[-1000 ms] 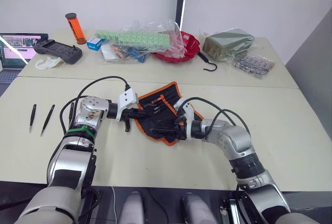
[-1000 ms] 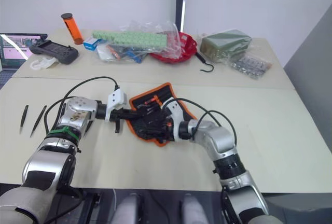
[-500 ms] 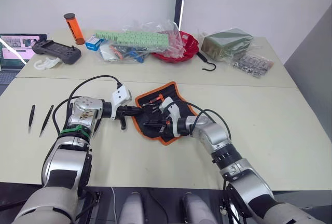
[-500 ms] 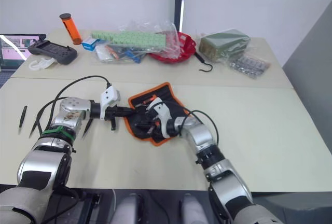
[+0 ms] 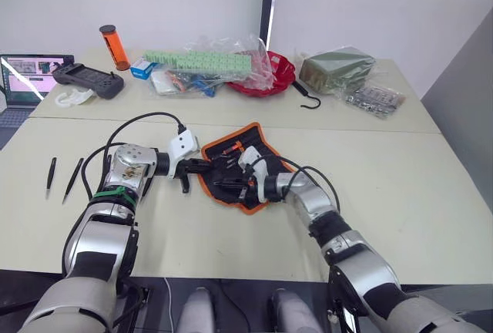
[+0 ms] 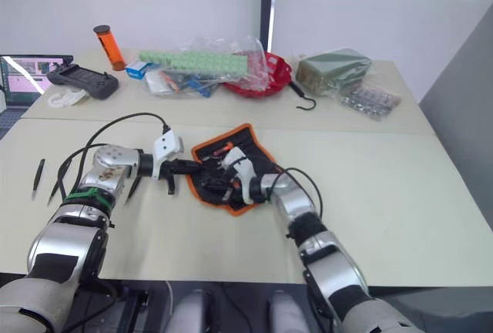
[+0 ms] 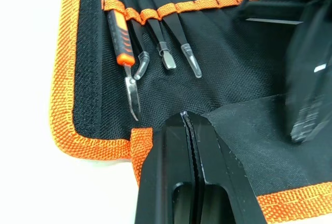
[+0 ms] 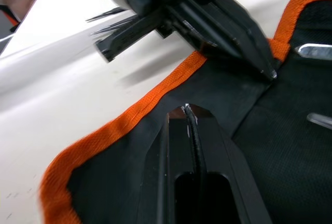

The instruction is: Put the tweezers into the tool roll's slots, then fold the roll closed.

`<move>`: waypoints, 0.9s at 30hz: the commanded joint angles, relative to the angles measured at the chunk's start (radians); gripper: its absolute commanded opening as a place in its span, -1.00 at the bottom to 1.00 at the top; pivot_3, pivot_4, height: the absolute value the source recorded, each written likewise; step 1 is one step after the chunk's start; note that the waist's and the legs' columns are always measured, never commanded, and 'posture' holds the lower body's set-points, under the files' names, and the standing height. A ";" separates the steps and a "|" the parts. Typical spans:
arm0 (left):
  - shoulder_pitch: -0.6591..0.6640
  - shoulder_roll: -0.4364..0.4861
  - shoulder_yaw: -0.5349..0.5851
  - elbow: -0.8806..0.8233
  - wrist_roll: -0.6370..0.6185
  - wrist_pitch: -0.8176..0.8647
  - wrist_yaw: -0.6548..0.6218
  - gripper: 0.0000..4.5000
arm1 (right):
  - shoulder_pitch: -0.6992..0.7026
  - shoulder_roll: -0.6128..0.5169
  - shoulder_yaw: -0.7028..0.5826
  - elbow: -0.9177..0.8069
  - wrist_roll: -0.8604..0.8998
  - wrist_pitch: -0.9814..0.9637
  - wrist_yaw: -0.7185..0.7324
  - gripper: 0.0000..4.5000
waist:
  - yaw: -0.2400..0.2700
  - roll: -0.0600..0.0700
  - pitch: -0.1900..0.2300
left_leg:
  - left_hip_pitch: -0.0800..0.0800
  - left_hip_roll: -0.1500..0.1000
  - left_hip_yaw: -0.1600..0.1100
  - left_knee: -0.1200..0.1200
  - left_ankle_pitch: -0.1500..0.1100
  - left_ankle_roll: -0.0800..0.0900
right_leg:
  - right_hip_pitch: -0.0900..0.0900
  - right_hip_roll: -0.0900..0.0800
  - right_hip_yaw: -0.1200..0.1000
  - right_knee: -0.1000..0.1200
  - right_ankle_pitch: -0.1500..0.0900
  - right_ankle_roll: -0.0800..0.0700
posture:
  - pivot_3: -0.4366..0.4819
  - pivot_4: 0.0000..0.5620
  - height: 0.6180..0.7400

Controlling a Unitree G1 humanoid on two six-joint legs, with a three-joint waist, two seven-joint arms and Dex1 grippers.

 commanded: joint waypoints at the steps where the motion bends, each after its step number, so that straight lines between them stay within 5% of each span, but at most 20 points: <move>1: 0.011 0.016 -0.021 0.042 0.045 0.002 0.036 -1.00 | 0.120 -0.063 0.034 -0.112 -0.002 0.134 0.042 -0.99 | 0.001 0.002 -0.003 | 0.000 0.000 0.000 0.000 0.000 0.000 | 0.000 0.000 0.000 0.000 0.000 0.000 | -0.05 -0.47 0.97; 10: 0.001 -0.003 -0.025 0.063 0.041 -0.003 0.049 -1.00 | 0.249 -0.179 0.095 -0.434 -0.001 0.316 0.035 -0.99 | 0.022 0.004 -0.008 | -0.001 -0.001 0.000 0.000 0.000 0.000 | 0.000 -0.001 0.000 -0.002 -0.001 0.000 | -0.05 -0.47 0.97; 19: -0.001 -0.019 0.042 0.015 -0.048 0.028 -0.046 -1.00 | 0.253 -0.189 -0.061 -0.752 0.204 0.504 -0.023 -0.99 | 0.025 0.004 -0.008 | -0.004 -0.002 0.000 0.000 0.000 0.000 | -0.002 -0.002 0.000 -0.003 -0.001 0.001 | -0.05 -0.47 0.97; 27: 0.008 -0.023 0.086 -0.075 -0.108 0.086 -0.104 -1.00 | 0.203 -0.208 -0.122 -0.813 0.214 0.547 -0.161 -0.99 | 0.022 0.003 -0.007 | -0.008 -0.002 -0.001 -0.001 0.000 0.000 | -0.004 -0.001 -0.001 -0.004 -0.001 0.001 | -0.05 -0.47 0.97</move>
